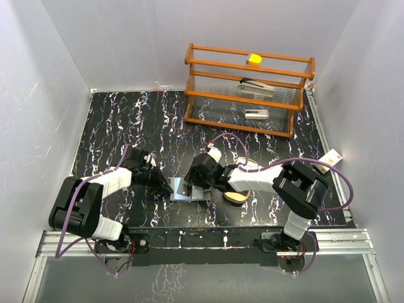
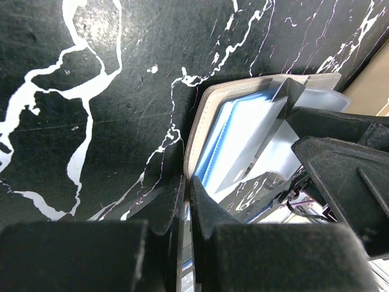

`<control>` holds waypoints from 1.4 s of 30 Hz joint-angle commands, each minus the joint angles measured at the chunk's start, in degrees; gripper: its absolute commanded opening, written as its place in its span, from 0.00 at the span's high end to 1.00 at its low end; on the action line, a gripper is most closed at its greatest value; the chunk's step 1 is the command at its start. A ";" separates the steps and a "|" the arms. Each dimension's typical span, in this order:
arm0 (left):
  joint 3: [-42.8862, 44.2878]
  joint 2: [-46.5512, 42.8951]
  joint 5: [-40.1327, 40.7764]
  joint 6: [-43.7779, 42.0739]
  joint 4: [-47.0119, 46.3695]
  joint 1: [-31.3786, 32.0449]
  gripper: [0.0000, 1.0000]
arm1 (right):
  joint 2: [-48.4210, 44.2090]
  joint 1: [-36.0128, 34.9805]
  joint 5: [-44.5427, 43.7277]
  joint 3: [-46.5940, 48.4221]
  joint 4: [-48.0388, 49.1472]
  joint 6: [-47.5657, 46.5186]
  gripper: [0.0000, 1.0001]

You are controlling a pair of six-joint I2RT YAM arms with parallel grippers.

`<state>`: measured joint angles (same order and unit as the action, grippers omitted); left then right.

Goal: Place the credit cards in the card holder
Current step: Insert the credit card into the card holder.

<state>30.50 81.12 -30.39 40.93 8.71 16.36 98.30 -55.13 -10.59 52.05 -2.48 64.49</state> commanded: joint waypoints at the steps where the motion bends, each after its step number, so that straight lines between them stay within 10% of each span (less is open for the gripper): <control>1: 1.90 0.03 0.51 -1.55 2.97 0.36 1.00 | -0.37 -0.12 -0.04 -1.15 6.86 -2.14 0.55; 30: 4.73 1.36 4.55 -3.46 6.13 0.34 1.00 | -5.34 4.25 6.68 -3.41 8.56 -10.22 0.54; 36: 9.67 -1.59 8.90 -4.30 12.62 0.35 0.70 | -3.15 4.91 11.37 -2.87 10.08 -11.84 0.54; 42: 10.05 -8.38 5.14 -0.38 9.93 0.48 0.73 | -2.69 5.04 11.48 -3.45 10.03 -11.14 0.55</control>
<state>39.31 77.12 -22.87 38.17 18.41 16.62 95.64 -50.24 0.05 46.52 5.96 53.91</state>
